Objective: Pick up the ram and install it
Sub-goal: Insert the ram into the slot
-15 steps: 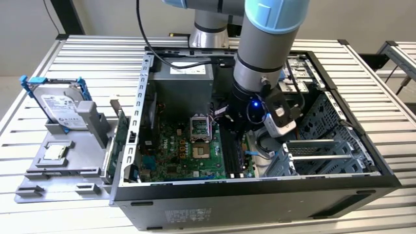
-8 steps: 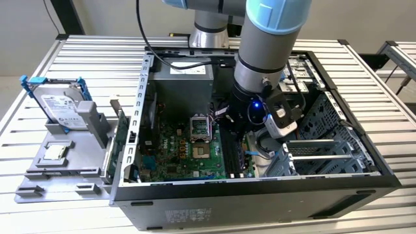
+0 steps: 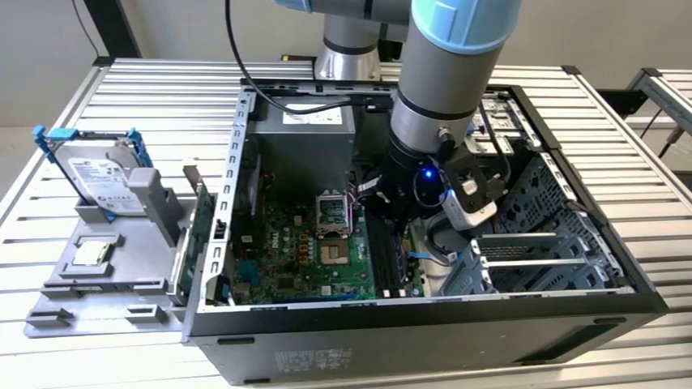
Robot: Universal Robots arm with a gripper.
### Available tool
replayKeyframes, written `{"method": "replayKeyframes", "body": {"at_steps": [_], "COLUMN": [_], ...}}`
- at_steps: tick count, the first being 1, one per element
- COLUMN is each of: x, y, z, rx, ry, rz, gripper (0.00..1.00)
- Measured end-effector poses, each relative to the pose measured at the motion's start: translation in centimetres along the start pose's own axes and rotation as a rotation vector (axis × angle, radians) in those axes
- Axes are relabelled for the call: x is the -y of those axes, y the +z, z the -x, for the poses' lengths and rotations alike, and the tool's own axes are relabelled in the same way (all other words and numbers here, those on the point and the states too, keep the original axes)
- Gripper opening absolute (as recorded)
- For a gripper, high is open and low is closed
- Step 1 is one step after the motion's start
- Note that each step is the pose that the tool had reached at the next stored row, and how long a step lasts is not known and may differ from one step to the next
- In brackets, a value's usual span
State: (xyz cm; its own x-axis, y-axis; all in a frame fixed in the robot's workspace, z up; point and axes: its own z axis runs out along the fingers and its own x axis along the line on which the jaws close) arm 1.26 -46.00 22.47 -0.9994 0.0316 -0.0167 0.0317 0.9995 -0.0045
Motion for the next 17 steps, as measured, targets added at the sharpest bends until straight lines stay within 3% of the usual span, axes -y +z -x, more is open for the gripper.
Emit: {"method": "replayKeyframes", "body": {"at_steps": [11,17], "x": [-0.24,-0.35], "y": [-0.33,-0.35], "z": [0.0,-0.17], "rx": [-0.0007,-0.0006], "ry": [0.0,0.0], "rz": [-0.0221,-0.0261], "gripper": [0.0,0.0]}}
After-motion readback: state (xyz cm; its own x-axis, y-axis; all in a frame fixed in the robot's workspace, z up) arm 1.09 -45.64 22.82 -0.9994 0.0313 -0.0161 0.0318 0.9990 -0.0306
